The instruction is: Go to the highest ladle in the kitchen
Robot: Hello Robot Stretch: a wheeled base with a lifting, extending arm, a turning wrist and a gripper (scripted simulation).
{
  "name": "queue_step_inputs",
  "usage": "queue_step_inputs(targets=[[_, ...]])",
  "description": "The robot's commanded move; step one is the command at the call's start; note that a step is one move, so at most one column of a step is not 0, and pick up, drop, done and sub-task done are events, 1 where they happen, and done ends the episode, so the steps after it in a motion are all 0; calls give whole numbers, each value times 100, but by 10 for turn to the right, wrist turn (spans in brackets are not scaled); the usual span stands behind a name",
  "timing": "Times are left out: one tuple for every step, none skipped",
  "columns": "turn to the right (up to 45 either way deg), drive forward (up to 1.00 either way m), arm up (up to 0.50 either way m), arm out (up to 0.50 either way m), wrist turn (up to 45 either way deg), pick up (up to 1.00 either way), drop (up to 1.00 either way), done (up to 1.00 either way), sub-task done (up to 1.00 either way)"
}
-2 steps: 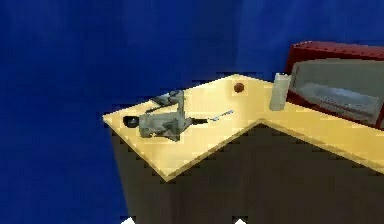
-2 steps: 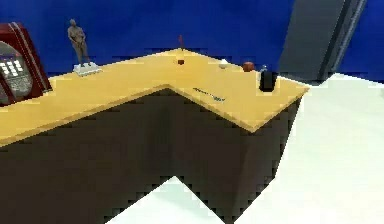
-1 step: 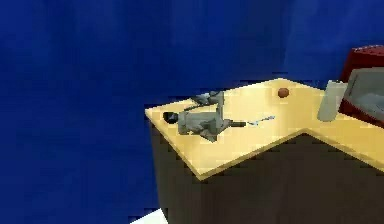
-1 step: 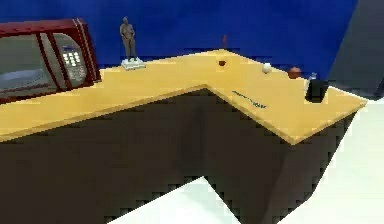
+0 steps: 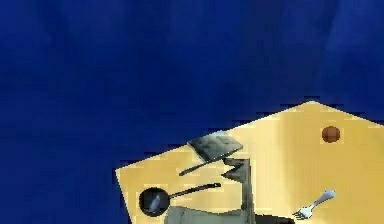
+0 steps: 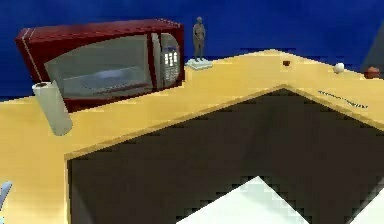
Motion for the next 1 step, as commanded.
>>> queue_step_inputs(targets=[[0,0,0,0,0,0,0,100,0]])
